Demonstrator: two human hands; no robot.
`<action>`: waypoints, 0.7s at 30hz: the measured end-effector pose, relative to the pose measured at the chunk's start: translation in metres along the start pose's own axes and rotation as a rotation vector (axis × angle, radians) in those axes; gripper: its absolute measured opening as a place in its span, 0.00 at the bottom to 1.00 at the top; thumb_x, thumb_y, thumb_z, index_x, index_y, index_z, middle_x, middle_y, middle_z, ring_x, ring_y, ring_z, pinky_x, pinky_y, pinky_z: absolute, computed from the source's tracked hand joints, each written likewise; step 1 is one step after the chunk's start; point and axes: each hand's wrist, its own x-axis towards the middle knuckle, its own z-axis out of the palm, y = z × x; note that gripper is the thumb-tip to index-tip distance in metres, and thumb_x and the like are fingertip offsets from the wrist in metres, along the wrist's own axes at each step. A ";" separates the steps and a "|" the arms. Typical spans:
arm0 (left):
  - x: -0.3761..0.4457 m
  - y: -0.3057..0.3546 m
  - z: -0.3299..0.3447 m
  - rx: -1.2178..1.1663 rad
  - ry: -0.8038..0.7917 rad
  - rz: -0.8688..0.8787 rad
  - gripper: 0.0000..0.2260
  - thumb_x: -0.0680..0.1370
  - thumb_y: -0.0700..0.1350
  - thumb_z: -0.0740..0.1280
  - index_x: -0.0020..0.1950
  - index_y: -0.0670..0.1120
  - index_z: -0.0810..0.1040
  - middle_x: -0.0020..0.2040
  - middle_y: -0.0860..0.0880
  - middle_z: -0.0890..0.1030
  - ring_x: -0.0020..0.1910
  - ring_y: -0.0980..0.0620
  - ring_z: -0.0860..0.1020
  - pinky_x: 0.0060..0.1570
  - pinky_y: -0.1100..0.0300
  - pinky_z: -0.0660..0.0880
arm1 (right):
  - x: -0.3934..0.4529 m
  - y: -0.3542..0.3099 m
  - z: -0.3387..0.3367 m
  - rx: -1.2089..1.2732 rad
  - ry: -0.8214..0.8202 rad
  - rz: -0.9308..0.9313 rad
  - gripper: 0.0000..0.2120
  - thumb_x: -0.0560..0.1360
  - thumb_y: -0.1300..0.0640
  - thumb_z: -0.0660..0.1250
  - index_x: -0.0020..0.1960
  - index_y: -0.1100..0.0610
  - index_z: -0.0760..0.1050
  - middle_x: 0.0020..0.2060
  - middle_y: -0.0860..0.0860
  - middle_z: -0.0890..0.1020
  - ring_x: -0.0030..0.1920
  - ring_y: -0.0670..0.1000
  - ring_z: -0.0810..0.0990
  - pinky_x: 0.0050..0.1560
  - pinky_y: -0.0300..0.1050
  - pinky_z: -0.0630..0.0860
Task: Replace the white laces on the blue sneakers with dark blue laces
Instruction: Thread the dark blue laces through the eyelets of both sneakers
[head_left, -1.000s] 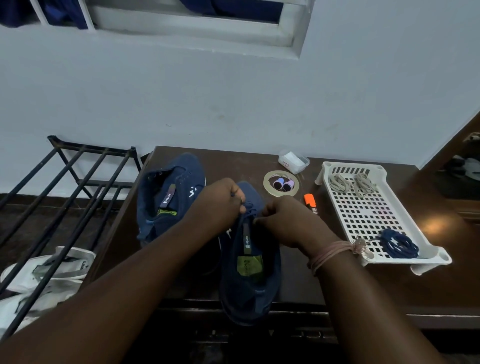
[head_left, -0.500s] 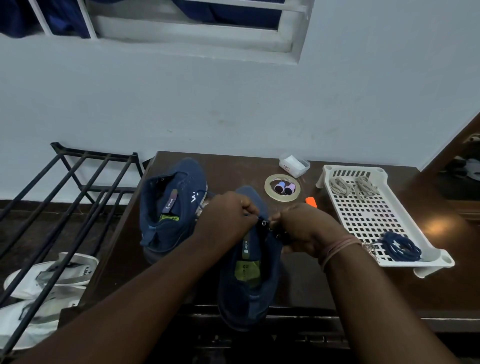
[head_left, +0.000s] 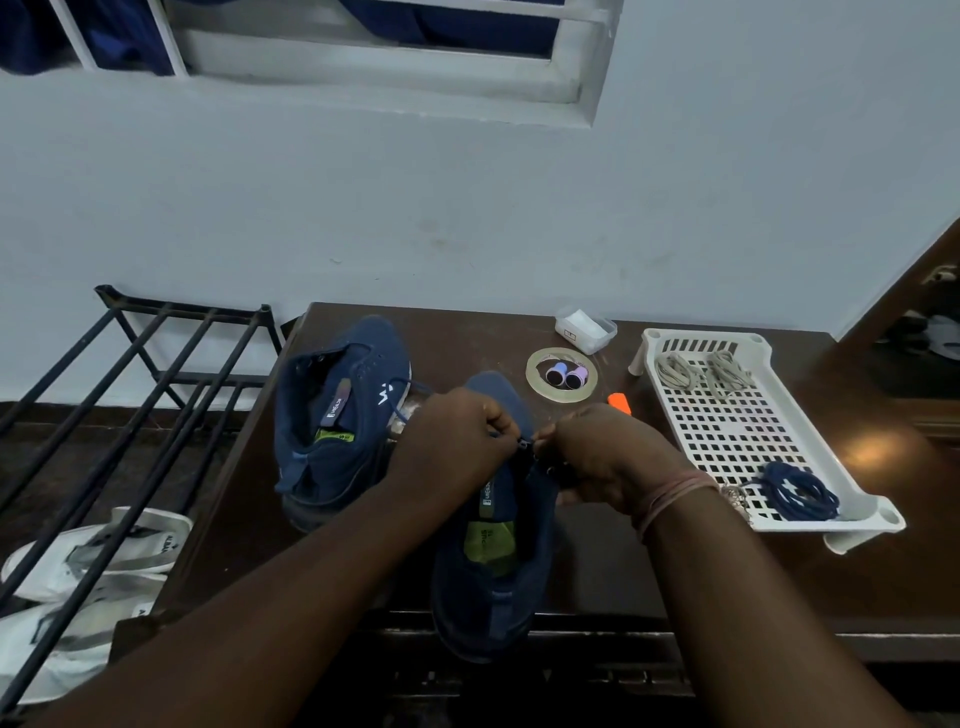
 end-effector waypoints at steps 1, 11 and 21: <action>-0.001 -0.001 0.002 0.006 0.038 0.004 0.05 0.72 0.47 0.71 0.41 0.50 0.87 0.37 0.54 0.85 0.35 0.59 0.81 0.39 0.58 0.80 | -0.001 -0.002 0.000 -0.040 -0.024 0.004 0.08 0.79 0.65 0.62 0.55 0.62 0.79 0.46 0.58 0.82 0.47 0.57 0.83 0.53 0.57 0.82; -0.005 0.004 0.012 0.164 0.136 0.049 0.20 0.71 0.46 0.69 0.25 0.52 0.60 0.23 0.54 0.63 0.27 0.53 0.67 0.31 0.60 0.64 | 0.007 0.004 0.003 0.061 0.034 -0.004 0.17 0.77 0.59 0.64 0.64 0.63 0.76 0.51 0.58 0.80 0.45 0.55 0.81 0.39 0.49 0.81; -0.011 0.003 0.021 0.066 0.097 0.019 0.03 0.74 0.48 0.70 0.47 0.52 0.78 0.39 0.53 0.83 0.41 0.52 0.80 0.41 0.53 0.77 | 0.001 -0.003 0.002 0.055 -0.021 0.054 0.10 0.79 0.65 0.61 0.57 0.64 0.79 0.51 0.61 0.83 0.46 0.58 0.83 0.46 0.53 0.83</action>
